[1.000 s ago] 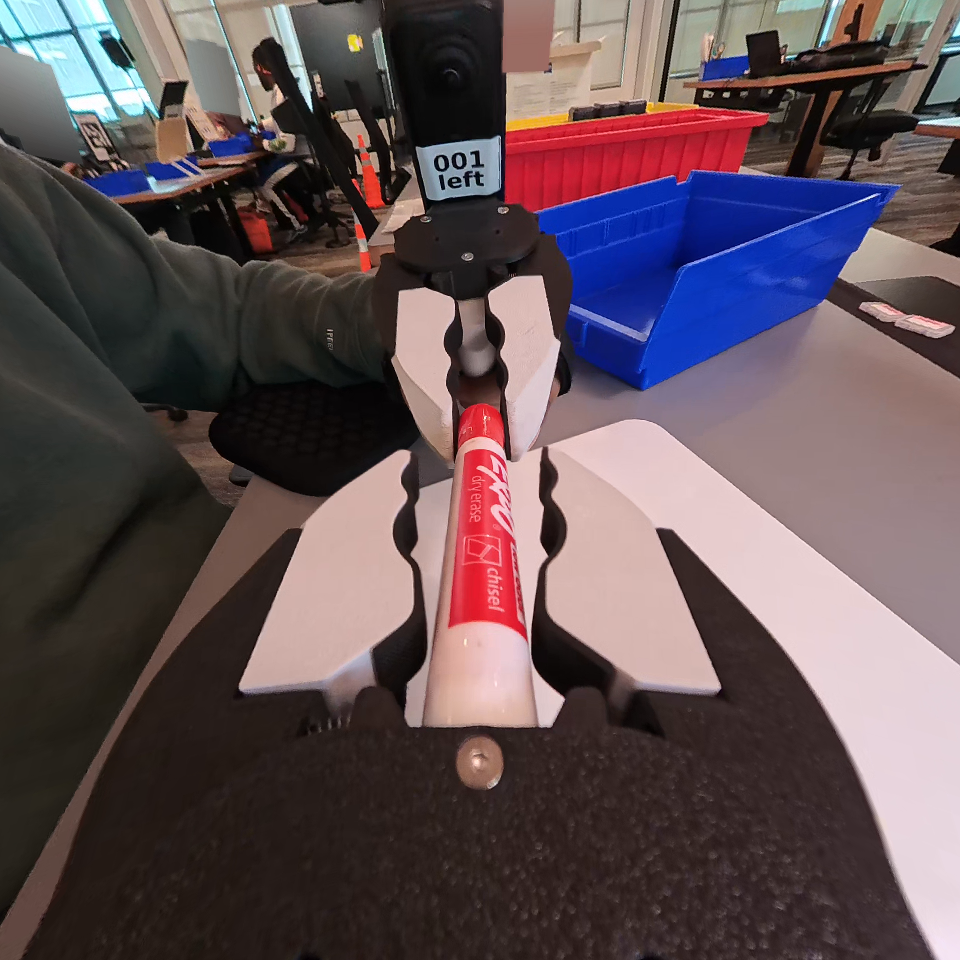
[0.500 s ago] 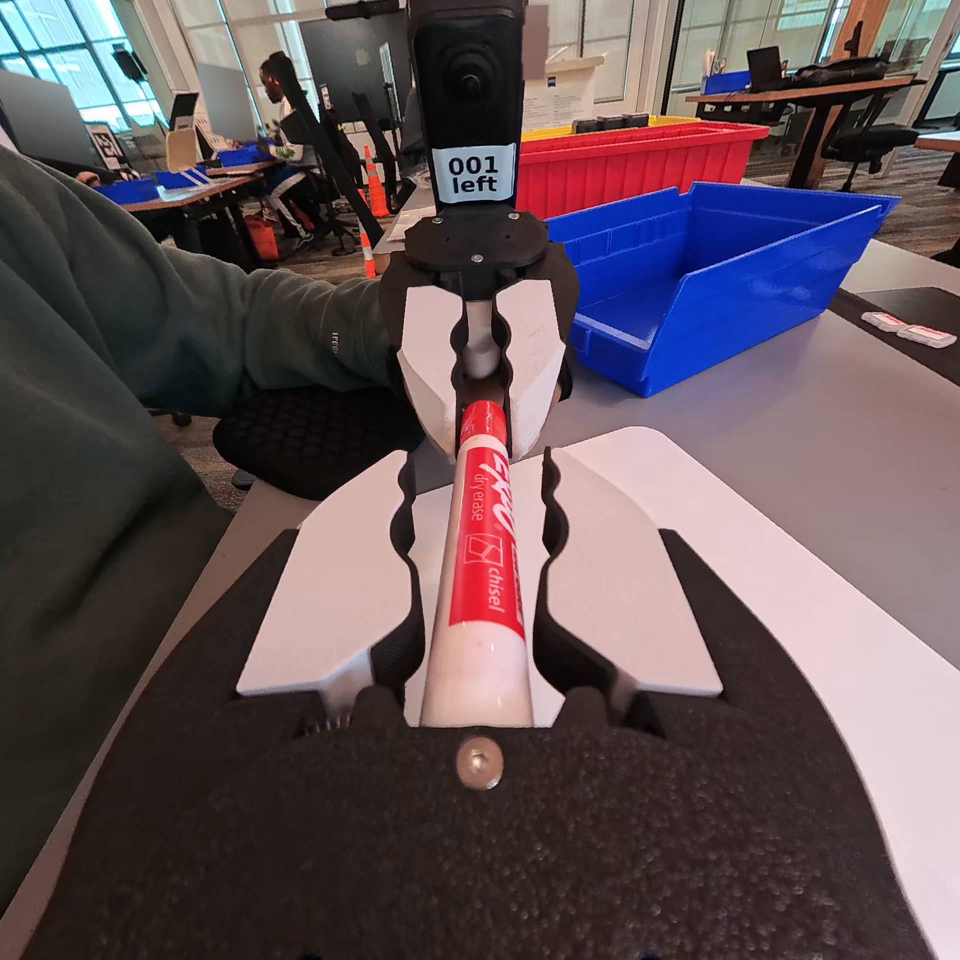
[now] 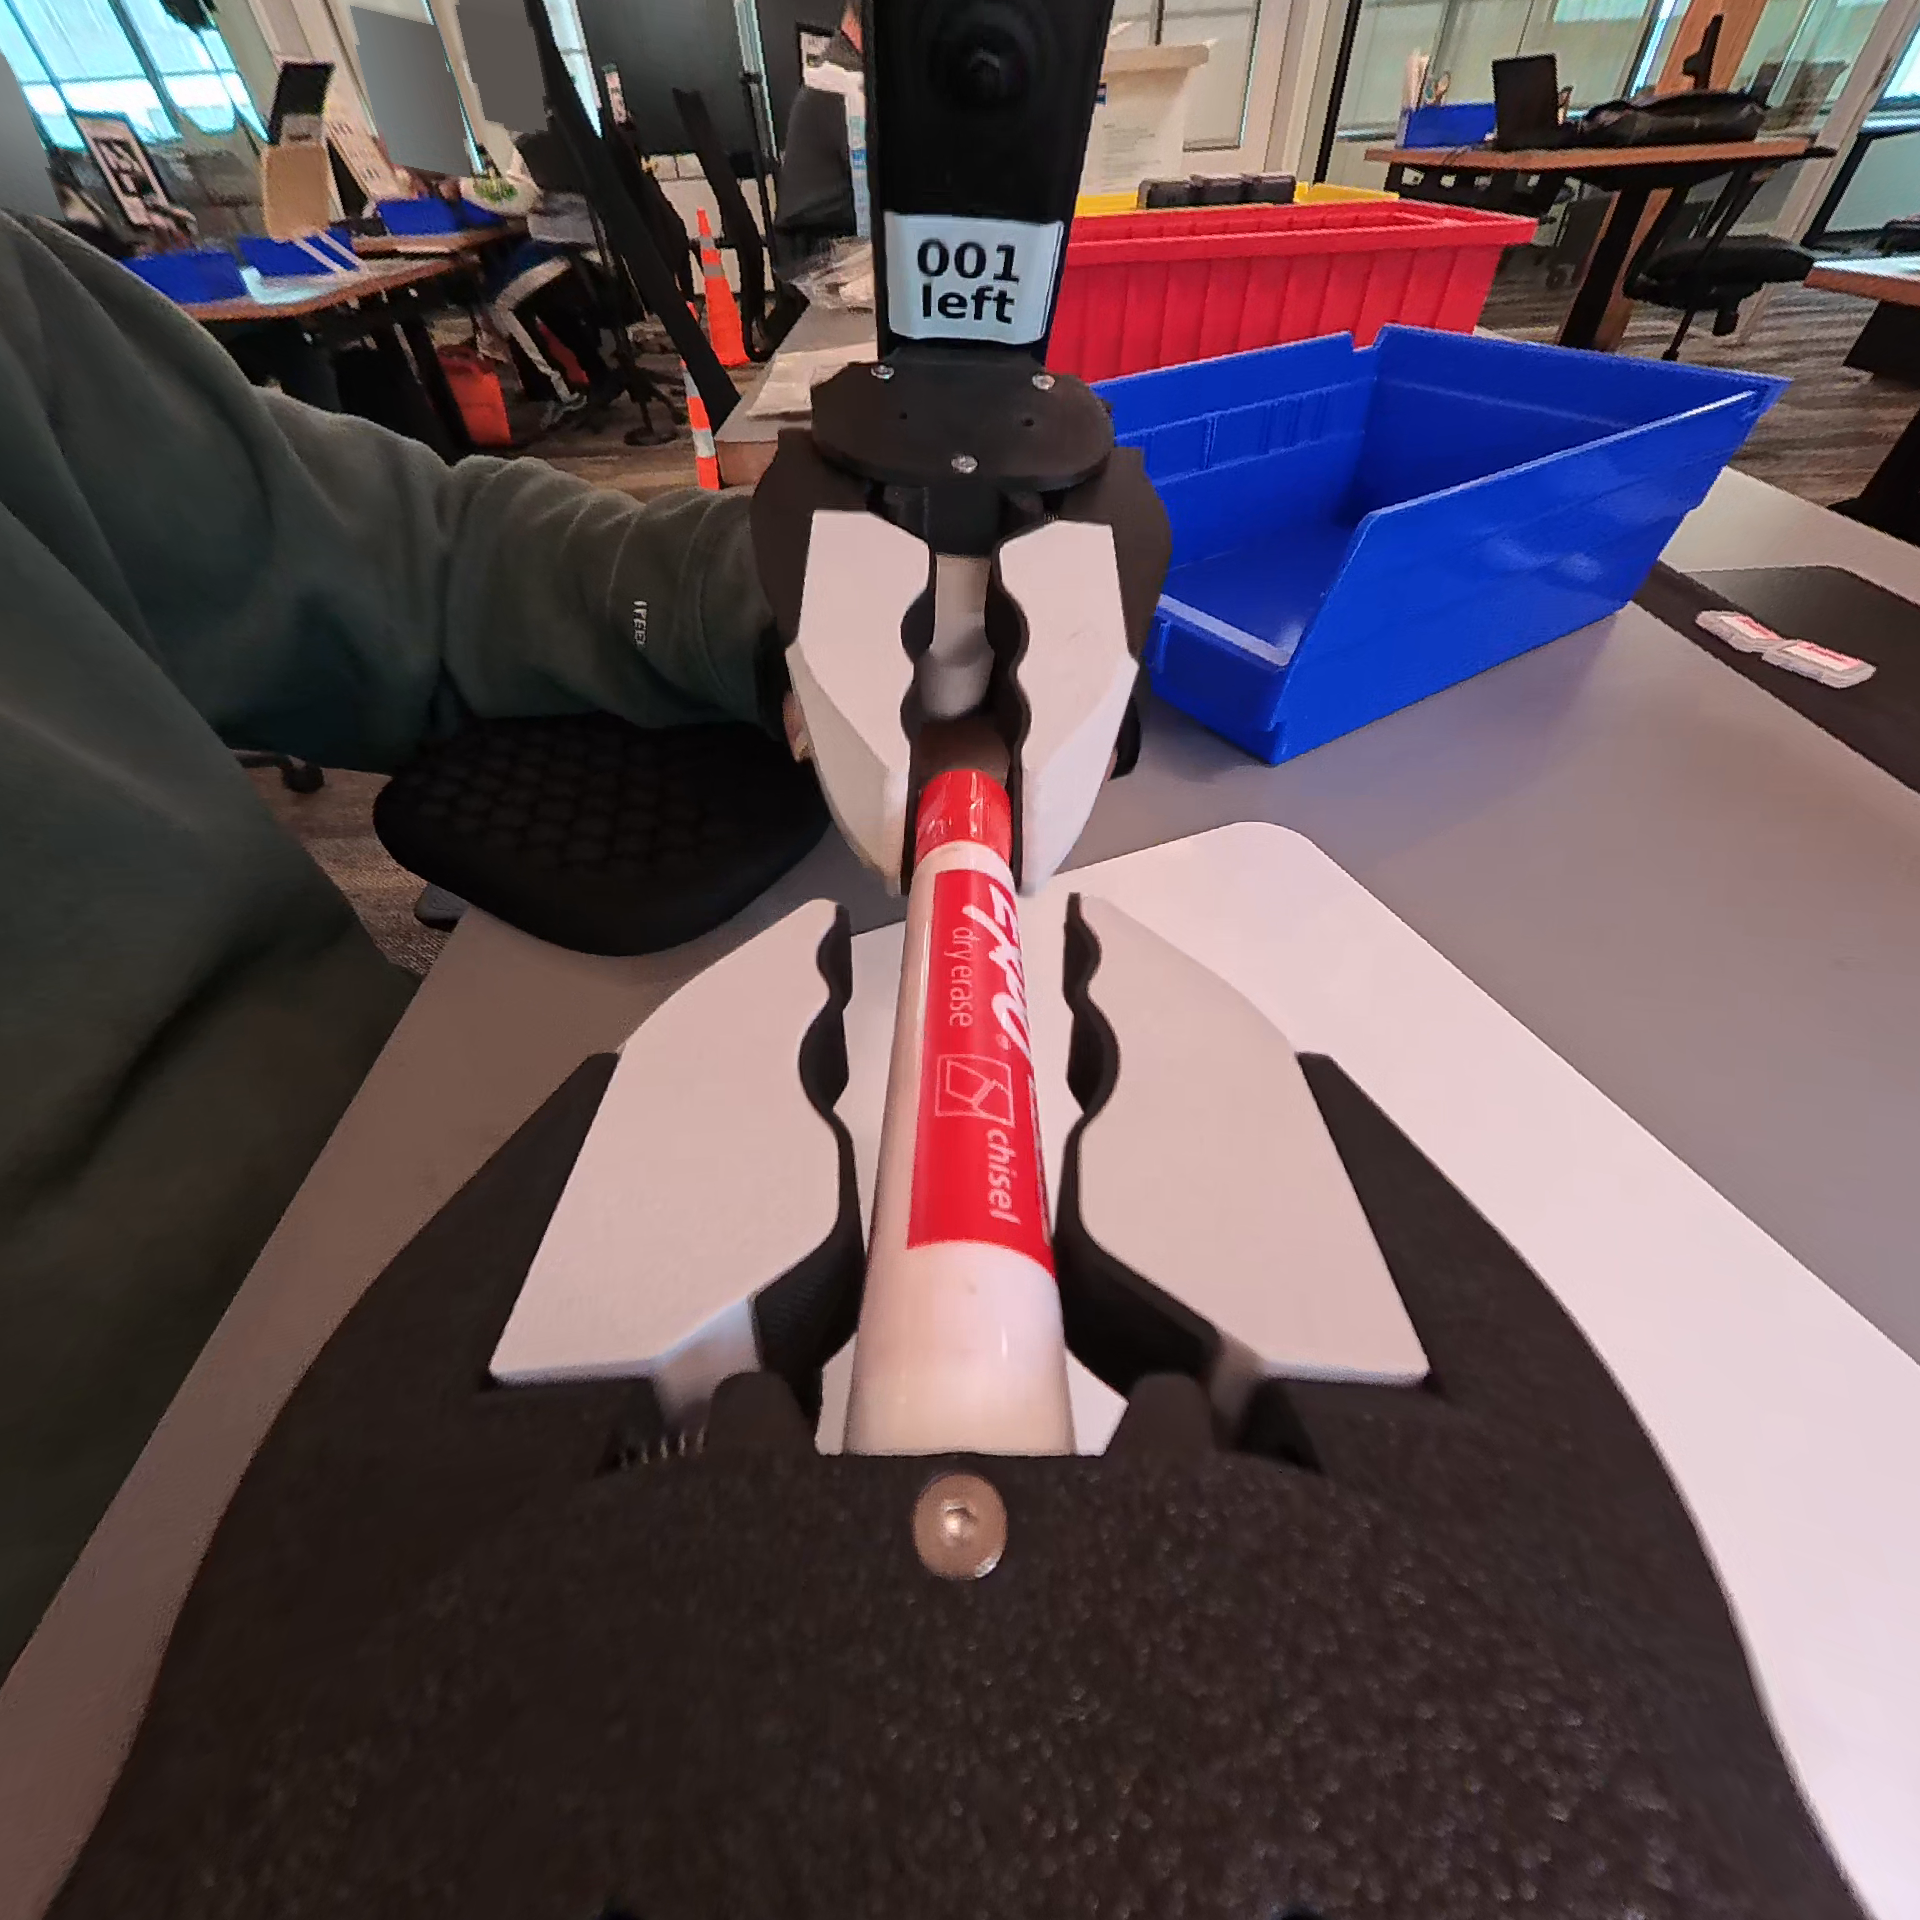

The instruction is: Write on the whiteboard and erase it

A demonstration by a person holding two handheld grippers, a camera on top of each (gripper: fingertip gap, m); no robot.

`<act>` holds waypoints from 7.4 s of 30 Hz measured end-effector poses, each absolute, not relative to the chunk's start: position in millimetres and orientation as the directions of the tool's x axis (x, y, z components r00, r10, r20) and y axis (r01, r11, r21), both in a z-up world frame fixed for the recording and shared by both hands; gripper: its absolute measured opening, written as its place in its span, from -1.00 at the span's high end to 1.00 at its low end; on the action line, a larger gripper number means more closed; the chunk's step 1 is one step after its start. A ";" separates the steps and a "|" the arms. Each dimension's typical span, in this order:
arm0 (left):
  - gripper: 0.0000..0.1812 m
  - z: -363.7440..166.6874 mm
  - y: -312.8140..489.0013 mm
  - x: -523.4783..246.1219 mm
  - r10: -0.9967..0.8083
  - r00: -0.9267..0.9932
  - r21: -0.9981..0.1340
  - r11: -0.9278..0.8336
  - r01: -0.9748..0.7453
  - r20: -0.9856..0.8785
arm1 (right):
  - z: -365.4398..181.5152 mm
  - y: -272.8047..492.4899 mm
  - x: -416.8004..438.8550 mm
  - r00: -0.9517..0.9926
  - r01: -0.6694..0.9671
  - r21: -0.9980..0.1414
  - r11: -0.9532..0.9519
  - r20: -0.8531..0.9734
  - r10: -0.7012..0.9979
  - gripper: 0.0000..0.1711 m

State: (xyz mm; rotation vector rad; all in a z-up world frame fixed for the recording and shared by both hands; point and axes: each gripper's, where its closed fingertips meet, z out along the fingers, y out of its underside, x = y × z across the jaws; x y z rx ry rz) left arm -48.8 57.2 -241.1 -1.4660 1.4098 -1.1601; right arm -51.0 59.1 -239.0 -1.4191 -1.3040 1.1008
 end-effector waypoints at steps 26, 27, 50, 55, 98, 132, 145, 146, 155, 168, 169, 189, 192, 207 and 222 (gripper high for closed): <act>0.81 -229.8 50.6 -44.4 -0.990 -0.056 -0.961 -0.109 -0.254 0.127 | -233.2 52.9 -63.3 0.035 0.140 -0.988 -0.062 -0.057 0.998 0.53; 0.81 -230.5 50.5 -44.0 -0.990 -0.055 -0.960 -0.114 -0.258 0.132 | -233.4 53.3 -62.9 0.037 0.141 -0.988 -0.065 -0.060 0.998 0.55; 0.81 -245.6 39.5 -39.5 -0.975 -0.081 -0.922 -0.165 -0.352 0.205 | -254.6 45.0 -62.7 0.023 0.260 -0.965 0.025 0.032 0.999 0.54; 0.81 -243.3 43.7 -41.4 -0.974 -0.074 -0.927 -0.181 -0.327 0.216 | -253.3 48.3 -63.3 0.034 0.249 -0.969 0.001 0.009 0.999 0.56; 0.82 -233.2 41.2 -44.4 -0.612 -0.212 -0.648 -0.717 -0.257 0.762 | -241.7 46.9 -70.7 0.125 0.313 -0.801 0.509 0.567 0.814 0.59; 0.78 -241.6 53.4 -48.0 -0.686 -0.131 -0.694 -0.678 -0.241 0.716 | -238.6 57.0 -55.6 0.165 0.306 -0.846 0.436 0.498 0.851 0.60; 0.77 -235.6 56.9 -47.2 -0.713 -0.126 -0.723 -0.665 -0.189 0.689 | -235.3 61.1 -53.9 0.196 0.324 -0.853 0.409 0.483 0.853 0.62; 0.77 -234.9 57.6 -47.2 -0.710 -0.128 -0.721 -0.670 -0.180 0.692 | -234.8 61.7 -53.8 0.199 0.326 -0.854 0.405 0.481 0.854 0.62; 0.78 -225.7 64.9 -49.3 -0.682 -0.188 -0.705 -0.703 -0.098 0.707 | -229.6 70.0 -53.9 0.231 0.337 -0.857 0.390 0.477 0.848 0.63; 0.81 -217.3 75.1 -51.4 -0.676 -0.226 -0.701 -0.711 -0.051 0.701 | -221.2 81.1 -53.7 0.206 0.292 -0.912 0.289 0.355 0.912 0.64; 0.81 -215.9 75.2 -51.2 -0.685 -0.220 -0.708 -0.705 -0.038 0.694 | -220.6 81.7 -53.6 0.204 0.292 -0.914 0.283 0.349 0.915 0.63; 0.79 -239.9 117.9 -112.6 -0.867 0.085 -0.871 -0.490 0.040 0.492 | -244.1 123.3 -7.0 0.279 0.298 -0.953 -0.050 0.037 0.960 0.62; 0.79 -247.8 114.8 -113.7 -0.895 0.130 -0.903 -0.430 -0.001 0.427 | -249.4 124.4 -7.6 0.277 0.327 -0.941 -0.088 0.006 0.961 0.61; 0.79 -248.7 112.3 -138.9 -0.941 0.262 -0.973 -0.230 -0.025 0.216 | -282.5 118.6 -54.2 0.183 0.652 -0.749 -0.120 0.003 0.983 0.61; 0.79 -258.5 115.4 -155.0 -0.935 0.296 -0.970 -0.227 -0.083 0.194 | -307.4 145.0 -99.3 0.080 0.850 -0.525 -0.051 0.032 0.996 0.61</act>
